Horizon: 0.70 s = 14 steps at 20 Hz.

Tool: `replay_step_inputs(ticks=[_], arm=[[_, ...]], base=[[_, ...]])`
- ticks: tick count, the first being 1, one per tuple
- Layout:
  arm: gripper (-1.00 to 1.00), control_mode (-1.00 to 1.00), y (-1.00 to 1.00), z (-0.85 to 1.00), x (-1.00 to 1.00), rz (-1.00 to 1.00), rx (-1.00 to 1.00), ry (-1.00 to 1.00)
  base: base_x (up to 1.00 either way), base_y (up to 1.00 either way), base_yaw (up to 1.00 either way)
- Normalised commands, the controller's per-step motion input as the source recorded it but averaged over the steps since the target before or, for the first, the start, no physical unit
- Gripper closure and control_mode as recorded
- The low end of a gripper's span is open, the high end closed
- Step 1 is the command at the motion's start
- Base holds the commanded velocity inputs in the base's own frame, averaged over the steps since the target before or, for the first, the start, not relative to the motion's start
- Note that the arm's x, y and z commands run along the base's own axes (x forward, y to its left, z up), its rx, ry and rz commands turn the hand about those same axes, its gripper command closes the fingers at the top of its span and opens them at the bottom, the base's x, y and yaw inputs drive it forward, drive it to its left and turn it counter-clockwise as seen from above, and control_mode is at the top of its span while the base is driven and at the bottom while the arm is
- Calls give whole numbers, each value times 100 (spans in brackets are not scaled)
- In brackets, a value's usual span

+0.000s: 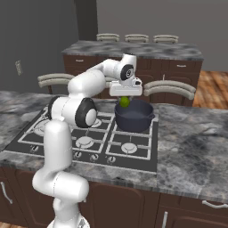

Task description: Turn on the burner for the pot on the stove. Wait thirty seconds for the pot to heat up. Then add the lime to the pot.

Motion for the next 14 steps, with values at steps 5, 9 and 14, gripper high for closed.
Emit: replay_step_inputs(ticks=[5, 9, 14], arm=[[100, -100, -20, -25, 0, 0, 0, 1], [100, -100, -1, -51, 0, 0, 0, 3], [100, -100, 0, -42, 0, 0, 0, 0]], base=[[0, 0, 0], [0, 0, 0], [0, 0, 0]])
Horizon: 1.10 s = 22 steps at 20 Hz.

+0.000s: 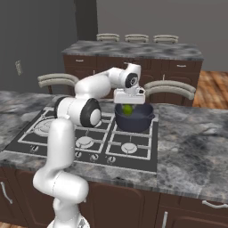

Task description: Turn on the burner for the pot on the stove. Wait thirty seconds for the pot to heat up. Then add the lime to the pot.

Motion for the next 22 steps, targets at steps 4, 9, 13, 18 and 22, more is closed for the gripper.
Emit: replay_step_inputs(ticks=[4, 9, 13, 18, 22], arm=[[100, -100, -2, -39, 8, 0, 0, 0], [100, -100, -5, -27, 14, 0, 0, -1], [100, -100, -4, -3, 33, 0, 0, -7], [100, -100, -5, -8, 23, 0, 0, -5], [100, -100, -7, -22, 3, -1, 0, 0]], base=[[0, 0, 0], [0, 0, 0], [0, 0, 0], [0, 0, 0], [0, 0, 0]])
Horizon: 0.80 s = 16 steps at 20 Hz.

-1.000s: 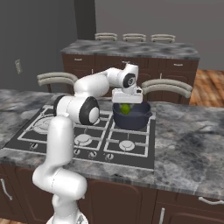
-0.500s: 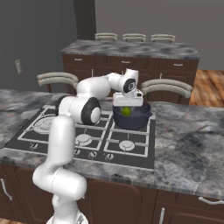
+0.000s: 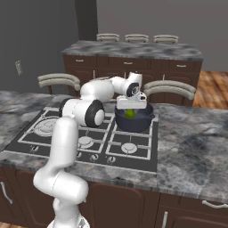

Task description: Turn on the burner for the pot on the stove. Wait thirty seconds for the pot to heat up. Then add the lime to the pot.

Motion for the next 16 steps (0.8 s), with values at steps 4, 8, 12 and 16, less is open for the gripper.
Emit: replay_step_inputs(ticks=[4, 8, 12, 16], arm=[[100, -100, -2, -6, 0, 0, 0, 0], [-100, -100, 0, 0, 0, 0, 0, 0], [-100, -100, 0, 0, 6, 0, 0, 0], [-100, -100, 0, 9, 0, -3, 0, 0]], base=[[0, 0, 0], [0, 0, 0], [0, 0, 0], [0, 0, 0]])
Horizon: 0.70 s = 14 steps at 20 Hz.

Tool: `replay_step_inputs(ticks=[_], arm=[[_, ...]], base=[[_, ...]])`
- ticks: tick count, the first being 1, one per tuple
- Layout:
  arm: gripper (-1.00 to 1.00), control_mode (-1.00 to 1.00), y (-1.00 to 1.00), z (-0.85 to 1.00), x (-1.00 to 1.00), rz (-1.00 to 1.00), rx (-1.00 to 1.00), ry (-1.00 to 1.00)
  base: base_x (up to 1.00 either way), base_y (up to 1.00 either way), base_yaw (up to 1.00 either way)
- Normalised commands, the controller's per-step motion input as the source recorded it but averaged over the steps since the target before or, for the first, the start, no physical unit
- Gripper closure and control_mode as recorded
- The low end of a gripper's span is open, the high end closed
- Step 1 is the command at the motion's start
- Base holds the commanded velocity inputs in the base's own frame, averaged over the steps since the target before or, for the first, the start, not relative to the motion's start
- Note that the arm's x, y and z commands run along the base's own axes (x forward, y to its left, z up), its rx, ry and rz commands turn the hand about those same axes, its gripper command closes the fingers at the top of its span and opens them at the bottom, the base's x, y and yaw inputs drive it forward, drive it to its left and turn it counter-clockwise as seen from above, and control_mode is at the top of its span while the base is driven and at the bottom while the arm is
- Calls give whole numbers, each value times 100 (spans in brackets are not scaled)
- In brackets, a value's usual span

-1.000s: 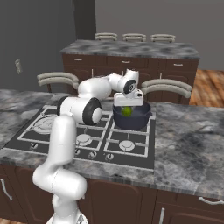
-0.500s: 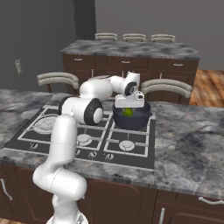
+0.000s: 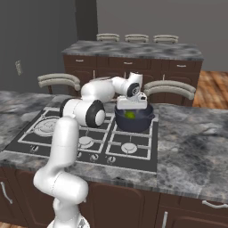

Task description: Turn on the burner for the pot on the stove. Wait thirty seconds for the pot to heat up. Then add the lime to the pot.

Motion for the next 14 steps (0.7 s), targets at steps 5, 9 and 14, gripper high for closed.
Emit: replay_step_inputs(ticks=[5, 9, 14], arm=[[-100, -100, 0, 39, 0, -6, 0, 0], [-100, -100, 0, 66, -11, -5, 1, 0], [-100, -100, 1, 41, -74, -1, 1, 0]], base=[[0, 0, 0], [0, 0, 0], [0, 0, 0]])
